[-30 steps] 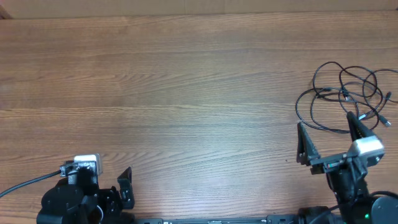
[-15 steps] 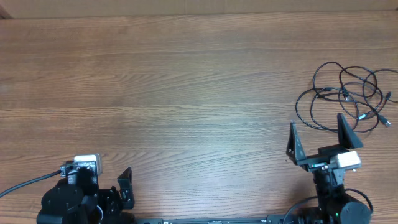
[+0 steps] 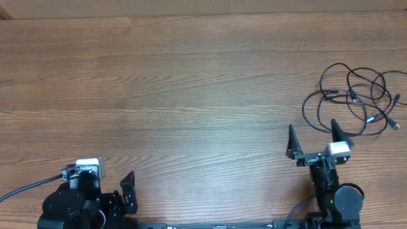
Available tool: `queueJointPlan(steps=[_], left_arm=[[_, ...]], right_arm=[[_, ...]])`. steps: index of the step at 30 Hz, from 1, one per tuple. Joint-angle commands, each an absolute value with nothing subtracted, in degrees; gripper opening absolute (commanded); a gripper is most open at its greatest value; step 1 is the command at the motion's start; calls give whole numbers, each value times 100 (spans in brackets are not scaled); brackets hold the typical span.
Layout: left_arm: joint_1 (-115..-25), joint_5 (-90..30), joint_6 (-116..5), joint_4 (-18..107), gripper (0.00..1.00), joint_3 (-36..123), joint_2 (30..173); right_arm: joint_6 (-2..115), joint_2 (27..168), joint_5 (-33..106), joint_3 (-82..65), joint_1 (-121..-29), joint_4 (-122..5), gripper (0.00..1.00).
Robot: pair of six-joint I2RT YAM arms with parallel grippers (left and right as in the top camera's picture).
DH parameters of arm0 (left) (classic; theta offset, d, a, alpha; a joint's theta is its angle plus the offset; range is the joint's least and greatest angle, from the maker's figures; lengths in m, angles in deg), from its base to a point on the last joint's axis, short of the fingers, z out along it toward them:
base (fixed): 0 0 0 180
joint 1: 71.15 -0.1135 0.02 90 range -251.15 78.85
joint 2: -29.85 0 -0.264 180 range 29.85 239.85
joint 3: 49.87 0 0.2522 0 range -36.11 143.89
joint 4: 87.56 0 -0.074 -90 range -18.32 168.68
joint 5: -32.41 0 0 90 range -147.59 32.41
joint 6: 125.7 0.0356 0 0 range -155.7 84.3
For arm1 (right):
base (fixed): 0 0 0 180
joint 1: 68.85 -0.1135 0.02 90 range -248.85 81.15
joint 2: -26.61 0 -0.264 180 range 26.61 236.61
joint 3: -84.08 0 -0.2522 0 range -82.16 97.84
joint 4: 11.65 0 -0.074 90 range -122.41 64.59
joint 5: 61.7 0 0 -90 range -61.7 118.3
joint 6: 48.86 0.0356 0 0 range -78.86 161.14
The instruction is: Untangle cables
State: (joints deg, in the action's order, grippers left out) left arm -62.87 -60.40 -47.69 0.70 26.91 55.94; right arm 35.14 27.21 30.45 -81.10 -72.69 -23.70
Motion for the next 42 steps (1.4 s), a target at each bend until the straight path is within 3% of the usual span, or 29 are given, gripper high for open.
queueJointPlan(steps=[1,42], left_arm=[[-6285,-6097,-4749,94,100,2687,5565],[-6294,-6121,-4738,110,99,2687,5557]], right_arm=[[3534,2677,3192,-8171,-7304,-3034,100],[3683,2677,3152,-8169,-7339,-2999,100]])
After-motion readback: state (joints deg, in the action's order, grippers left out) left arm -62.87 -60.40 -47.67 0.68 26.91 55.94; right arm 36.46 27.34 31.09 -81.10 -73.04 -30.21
